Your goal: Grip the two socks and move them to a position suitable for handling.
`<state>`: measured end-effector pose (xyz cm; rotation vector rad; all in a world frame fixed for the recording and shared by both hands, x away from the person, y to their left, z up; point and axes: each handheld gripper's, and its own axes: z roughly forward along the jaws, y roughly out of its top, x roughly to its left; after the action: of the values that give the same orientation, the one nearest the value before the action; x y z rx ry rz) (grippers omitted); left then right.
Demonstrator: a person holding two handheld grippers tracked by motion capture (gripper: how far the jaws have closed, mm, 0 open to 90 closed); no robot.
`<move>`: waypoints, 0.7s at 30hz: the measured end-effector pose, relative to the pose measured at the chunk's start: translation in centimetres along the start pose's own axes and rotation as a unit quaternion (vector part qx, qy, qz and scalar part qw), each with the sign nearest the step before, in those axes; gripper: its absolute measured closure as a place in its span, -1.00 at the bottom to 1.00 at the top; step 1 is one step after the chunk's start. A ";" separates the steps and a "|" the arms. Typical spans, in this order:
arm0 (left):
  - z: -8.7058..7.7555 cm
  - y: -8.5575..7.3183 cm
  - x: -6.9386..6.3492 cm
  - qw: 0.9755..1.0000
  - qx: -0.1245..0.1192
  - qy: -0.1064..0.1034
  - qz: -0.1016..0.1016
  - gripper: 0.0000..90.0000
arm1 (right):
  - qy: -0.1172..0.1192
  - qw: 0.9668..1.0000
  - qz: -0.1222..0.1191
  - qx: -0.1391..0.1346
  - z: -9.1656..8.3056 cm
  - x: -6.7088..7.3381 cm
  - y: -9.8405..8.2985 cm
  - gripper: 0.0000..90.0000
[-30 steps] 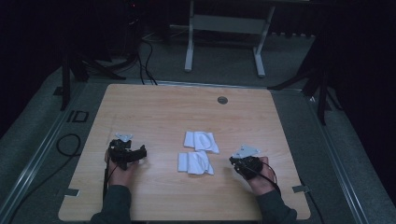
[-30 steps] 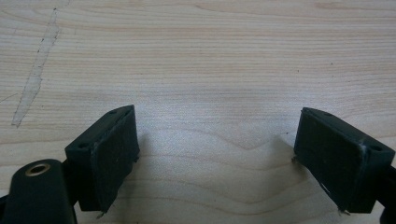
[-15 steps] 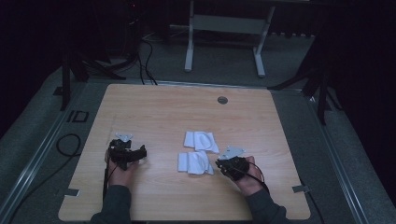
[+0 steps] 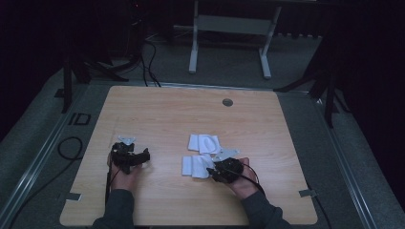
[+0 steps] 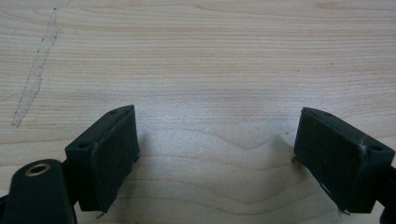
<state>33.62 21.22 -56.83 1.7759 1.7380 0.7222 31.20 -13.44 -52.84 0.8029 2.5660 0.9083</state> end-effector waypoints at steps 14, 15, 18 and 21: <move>0.0 0.0 0.0 1.000 0.000 0.000 -0.001 -0.69 | 0.030 0.999 0.019 0.021 1.6 0.6 0.5 0.32; 0.0 0.0 0.0 1.000 0.000 0.000 -0.001 -0.69 | 0.031 0.999 0.020 0.019 1.5 0.7 0.5 0.31; 0.0 0.0 0.0 1.000 0.000 0.000 0.000 -0.70 | 0.036 0.999 0.018 0.015 1.2 1.0 0.5 0.29; 0.0 0.0 0.0 1.000 0.000 0.000 -0.001 -0.70 | 0.035 0.999 0.020 0.022 1.5 1.0 0.5 0.31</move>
<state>33.62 21.21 -56.84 1.7746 1.7384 0.7220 31.25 -11.84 -53.74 0.8517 2.6474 0.9087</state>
